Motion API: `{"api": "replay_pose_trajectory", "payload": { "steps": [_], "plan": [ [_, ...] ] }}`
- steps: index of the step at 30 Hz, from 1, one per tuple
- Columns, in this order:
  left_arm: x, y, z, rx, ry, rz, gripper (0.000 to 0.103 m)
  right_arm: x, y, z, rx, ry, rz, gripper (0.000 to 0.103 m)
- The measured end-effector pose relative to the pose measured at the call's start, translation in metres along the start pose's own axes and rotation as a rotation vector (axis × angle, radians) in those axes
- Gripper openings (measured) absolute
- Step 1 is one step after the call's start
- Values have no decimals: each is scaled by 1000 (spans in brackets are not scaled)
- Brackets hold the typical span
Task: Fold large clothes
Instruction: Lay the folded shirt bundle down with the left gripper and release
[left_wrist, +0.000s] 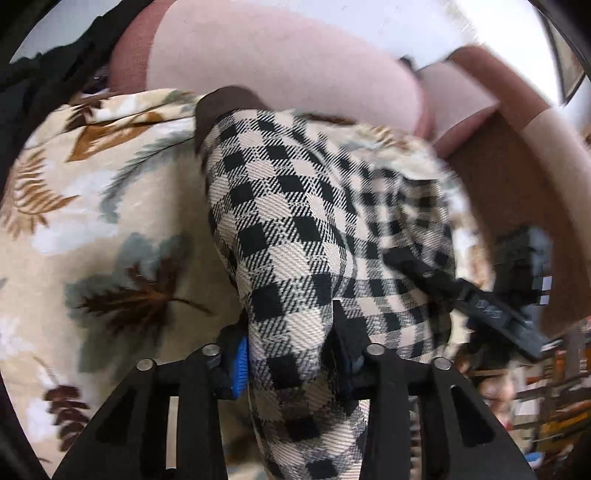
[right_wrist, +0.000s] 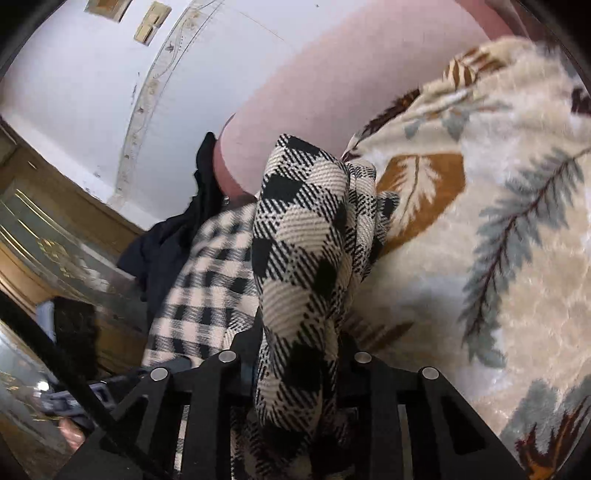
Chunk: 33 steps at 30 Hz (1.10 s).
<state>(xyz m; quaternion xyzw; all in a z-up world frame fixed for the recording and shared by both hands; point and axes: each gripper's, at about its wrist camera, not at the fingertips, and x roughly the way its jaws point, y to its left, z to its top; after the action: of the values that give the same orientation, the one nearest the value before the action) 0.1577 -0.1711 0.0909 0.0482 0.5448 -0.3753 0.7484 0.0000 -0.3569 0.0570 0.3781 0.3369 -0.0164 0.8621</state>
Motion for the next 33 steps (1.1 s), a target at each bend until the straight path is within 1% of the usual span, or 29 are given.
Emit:
{"api": "replay_pose_trajectory", "payload": {
  "steps": [1, 2, 3, 5, 6, 8, 10, 12, 14, 15, 16, 17, 18, 20, 23, 24, 25, 26, 30, 32, 33],
  "plan": [
    [10, 1, -3, 8, 23, 75, 42, 4, -2, -2, -6, 6, -46, 49],
    [19, 4, -6, 16, 44, 139, 42, 10, -6, -5, -10, 26, -101, 50],
    [25, 5, -9, 22, 50, 169, 43, 13, -10, -7, -1, 45, -131, 51],
    [15, 11, -18, -8, 9, 118, 43, 11, -17, -8, 38, 49, -123, 52],
    [7, 13, -21, -32, -12, 98, 43, 4, -20, -9, 53, 34, -116, 53],
    [-14, 14, -32, -46, -67, 68, 43, -11, -18, -5, 44, -13, -140, 53],
    [-33, 13, -48, -33, -111, 55, 43, -25, -10, -9, 25, -45, -143, 53],
    [-42, 7, -63, 4, -130, 42, 43, -34, 2, -12, 8, -54, -123, 53],
    [-40, -2, -79, 55, -114, 54, 43, -45, 15, -21, -28, -47, -120, 53],
    [-34, -6, -86, 79, -91, 64, 43, -52, 23, -27, -53, -36, -121, 52],
    [-26, -7, -96, 93, -59, 85, 43, -56, 30, -33, -76, -22, -119, 46],
    [-20, -6, -105, 94, -43, 118, 43, -58, 37, -41, -107, 8, -120, 42],
    [-14, -4, -111, 93, -28, 142, 43, -61, 40, -47, -124, 30, -122, 35],
    [-7, 3, -120, 75, -13, 133, 43, -63, 43, -63, -142, 80, -137, 33],
    [-6, 15, -121, 8, -6, 81, 43, -57, 33, -90, -149, 189, -239, 31],
    [-6, 17, -121, -10, 1, 69, 43, -52, 25, -102, -158, 233, -312, 25],
    [-5, 19, -121, -20, 4, 64, 43, -49, 19, -110, -158, 263, -362, 23],
    [-5, 17, -123, -19, 3, 66, 43, -49, 14, -116, -147, 281, -388, 23],
    [-10, 11, -130, 14, -21, 97, 43, -64, 3, -122, -65, 289, -386, 23],
    [-15, 9, -136, 22, -34, 104, 43, -75, -1, -122, -31, 266, -365, 23],
    [-17, 9, -139, 22, -38, 105, 43, -80, -5, -121, -4, 234, -338, 23]
  ]
}}
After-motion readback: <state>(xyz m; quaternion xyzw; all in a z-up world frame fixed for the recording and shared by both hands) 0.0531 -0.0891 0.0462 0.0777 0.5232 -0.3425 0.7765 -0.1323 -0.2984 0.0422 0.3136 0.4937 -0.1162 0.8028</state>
